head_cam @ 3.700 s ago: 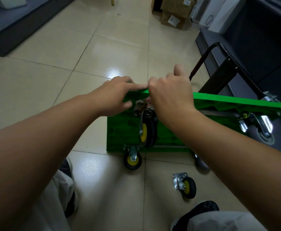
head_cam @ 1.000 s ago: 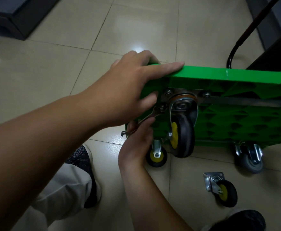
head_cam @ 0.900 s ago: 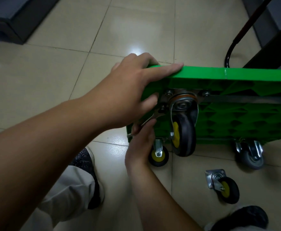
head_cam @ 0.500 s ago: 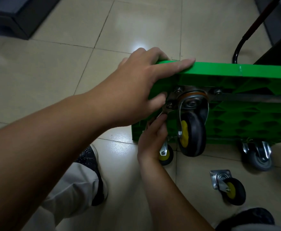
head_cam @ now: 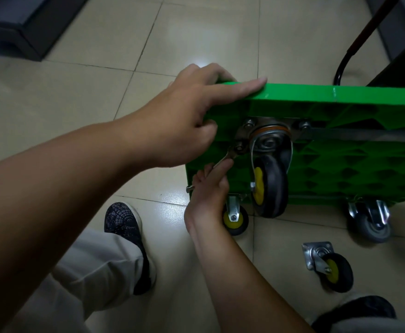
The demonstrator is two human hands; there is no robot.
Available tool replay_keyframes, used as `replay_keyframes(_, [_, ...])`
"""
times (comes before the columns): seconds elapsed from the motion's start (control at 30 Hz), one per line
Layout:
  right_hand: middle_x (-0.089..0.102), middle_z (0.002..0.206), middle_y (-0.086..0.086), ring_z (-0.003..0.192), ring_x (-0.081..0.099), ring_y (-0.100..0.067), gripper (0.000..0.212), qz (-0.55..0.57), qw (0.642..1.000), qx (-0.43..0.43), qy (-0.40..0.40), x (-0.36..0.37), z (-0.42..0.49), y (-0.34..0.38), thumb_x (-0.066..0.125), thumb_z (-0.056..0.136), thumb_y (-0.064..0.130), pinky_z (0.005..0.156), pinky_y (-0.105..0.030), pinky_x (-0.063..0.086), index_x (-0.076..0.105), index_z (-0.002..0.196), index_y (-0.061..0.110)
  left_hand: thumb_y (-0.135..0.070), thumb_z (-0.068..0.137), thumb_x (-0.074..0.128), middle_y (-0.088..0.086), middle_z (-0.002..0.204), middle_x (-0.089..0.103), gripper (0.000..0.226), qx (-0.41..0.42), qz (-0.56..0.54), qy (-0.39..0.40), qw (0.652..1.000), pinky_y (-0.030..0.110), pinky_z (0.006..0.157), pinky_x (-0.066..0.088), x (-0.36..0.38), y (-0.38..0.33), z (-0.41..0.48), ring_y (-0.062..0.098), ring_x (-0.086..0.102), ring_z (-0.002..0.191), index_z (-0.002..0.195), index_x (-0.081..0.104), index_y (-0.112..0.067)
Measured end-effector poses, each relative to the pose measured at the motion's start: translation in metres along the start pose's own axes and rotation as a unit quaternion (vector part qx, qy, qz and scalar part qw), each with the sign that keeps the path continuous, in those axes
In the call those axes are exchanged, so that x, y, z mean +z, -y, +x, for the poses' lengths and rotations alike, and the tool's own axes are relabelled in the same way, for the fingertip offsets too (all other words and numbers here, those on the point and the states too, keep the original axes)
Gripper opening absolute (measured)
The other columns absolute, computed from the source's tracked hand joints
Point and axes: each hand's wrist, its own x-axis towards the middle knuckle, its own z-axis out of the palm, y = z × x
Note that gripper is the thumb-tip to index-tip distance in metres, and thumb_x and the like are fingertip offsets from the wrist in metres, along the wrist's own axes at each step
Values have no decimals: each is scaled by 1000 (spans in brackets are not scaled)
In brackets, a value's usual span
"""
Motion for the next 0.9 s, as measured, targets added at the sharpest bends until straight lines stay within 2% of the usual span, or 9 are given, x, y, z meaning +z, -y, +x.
replay_keyframes(0.17, [27, 62, 9, 52, 26, -7, 44, -83, 995, -44, 27, -4, -1, 2, 30, 106, 50, 53, -19, 25, 37, 73, 22, -13, 80, 38, -5, 132, 46, 80, -3, 3, -7, 1000, 5, 98, 21, 0, -2, -1, 16, 36, 123, 154, 36, -43])
replay_keyframes(0.3, [35, 58, 10, 53, 33, -9, 48, -133, 990, -29, 48, -17, 2, 2, 31, 107, 51, 60, -24, 29, 38, 69, 22, -21, 83, 43, -4, 135, 47, 76, -1, 24, -13, 1000, 24, 102, 29, 2, -7, -4, 17, 38, 123, 155, 34, -44])
replay_keyframes(0.4, [57, 67, 22, 63, 50, 0, 35, -201, 978, -39, 49, -53, 1, -18, 37, 109, 38, 70, -21, 41, 58, 82, 31, -27, 85, 46, -1, 136, 47, 73, 9, 39, -13, 999, 39, 108, 35, 2, -9, -6, 20, 39, 123, 156, 33, -43])
replay_keyframes(0.47, [66, 89, 23, 82, 60, 1, 29, -361, 930, -6, 71, -96, 3, -40, 37, 109, 31, 75, -14, 42, 64, 103, 30, -31, 86, 46, 0, 136, 47, 73, 10, 48, -9, 999, 47, 110, 35, 2, -9, -7, 21, 40, 123, 156, 32, -42])
replay_keyframes(0.6, [56, 97, -4, 81, 52, -21, 12, -623, 765, 159, 26, -188, 5, -78, 40, 107, 15, 59, -28, 36, 52, 105, 15, -34, 88, 47, 0, 137, 45, 72, 8, 57, -2, 998, 49, 108, 37, 2, -9, -6, 22, 39, 124, 157, 29, -42])
replay_keyframes(0.67, [57, 95, -7, 81, 53, -23, 15, -648, 740, 179, 5, -223, 5, -88, 44, 104, 11, 65, -30, 44, 44, 91, 18, -33, 89, 48, 1, 138, 45, 72, 7, 61, -5, 998, 48, 108, 37, 1, -8, -7, 23, 39, 125, 158, 29, -40])
replay_keyframes(0.77, [62, 100, -9, 87, 56, -23, 10, -668, 708, 227, 13, -254, 13, -93, 54, 97, 8, 79, -29, 50, 49, 97, 18, -32, 90, 48, 2, 138, 45, 71, 14, 72, -10, 997, 48, 107, 37, 2, -6, -7, 23, 40, 125, 158, 30, -39])
replay_keyframes(0.87, [66, 86, -10, 77, 60, -25, 16, -630, 751, 197, -12, -264, 21, -93, 55, 95, 1, 71, -27, 54, 57, 85, 13, -31, 90, 49, -1, 139, 45, 71, 12, 70, -18, 997, 45, 108, 37, 4, -5, -6, 22, 39, 126, 158, 30, -40])
replay_keyframes(0.9, [68, 84, -10, 77, 62, -26, 18, -644, 744, 173, -25, -267, 26, -94, 56, 93, 1, 71, -30, 55, 60, 81, 13, -31, 91, 49, -1, 140, 44, 71, 10, 70, -19, 997, 44, 108, 38, 4, -5, -6, 21, 39, 127, 158, 29, -40])
